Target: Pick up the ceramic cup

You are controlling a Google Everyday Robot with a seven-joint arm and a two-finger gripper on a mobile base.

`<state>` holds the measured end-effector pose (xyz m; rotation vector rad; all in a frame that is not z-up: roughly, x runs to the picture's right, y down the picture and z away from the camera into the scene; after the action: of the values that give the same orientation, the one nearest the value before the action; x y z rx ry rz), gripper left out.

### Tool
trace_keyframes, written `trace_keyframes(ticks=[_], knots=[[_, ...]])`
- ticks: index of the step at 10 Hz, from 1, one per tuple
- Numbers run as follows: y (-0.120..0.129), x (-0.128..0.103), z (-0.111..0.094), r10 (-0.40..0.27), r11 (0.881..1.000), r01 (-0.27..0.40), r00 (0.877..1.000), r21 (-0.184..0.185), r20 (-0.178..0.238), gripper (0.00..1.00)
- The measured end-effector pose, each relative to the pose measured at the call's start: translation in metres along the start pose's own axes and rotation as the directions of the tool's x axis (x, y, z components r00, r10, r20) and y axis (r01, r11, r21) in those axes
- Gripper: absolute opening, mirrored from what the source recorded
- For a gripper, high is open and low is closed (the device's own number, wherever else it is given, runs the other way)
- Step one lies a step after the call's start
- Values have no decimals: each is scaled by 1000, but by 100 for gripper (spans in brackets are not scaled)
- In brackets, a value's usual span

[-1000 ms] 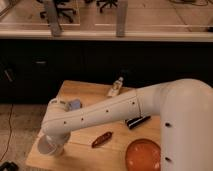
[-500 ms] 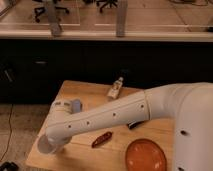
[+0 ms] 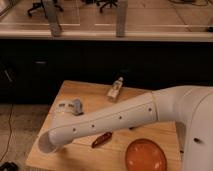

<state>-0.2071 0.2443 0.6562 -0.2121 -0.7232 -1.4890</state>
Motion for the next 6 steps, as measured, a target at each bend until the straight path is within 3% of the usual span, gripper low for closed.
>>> trace_keyframes(ticks=[6], knots=[[-1, -1, -2, -19, 999, 19, 1000, 28, -3, 0]])
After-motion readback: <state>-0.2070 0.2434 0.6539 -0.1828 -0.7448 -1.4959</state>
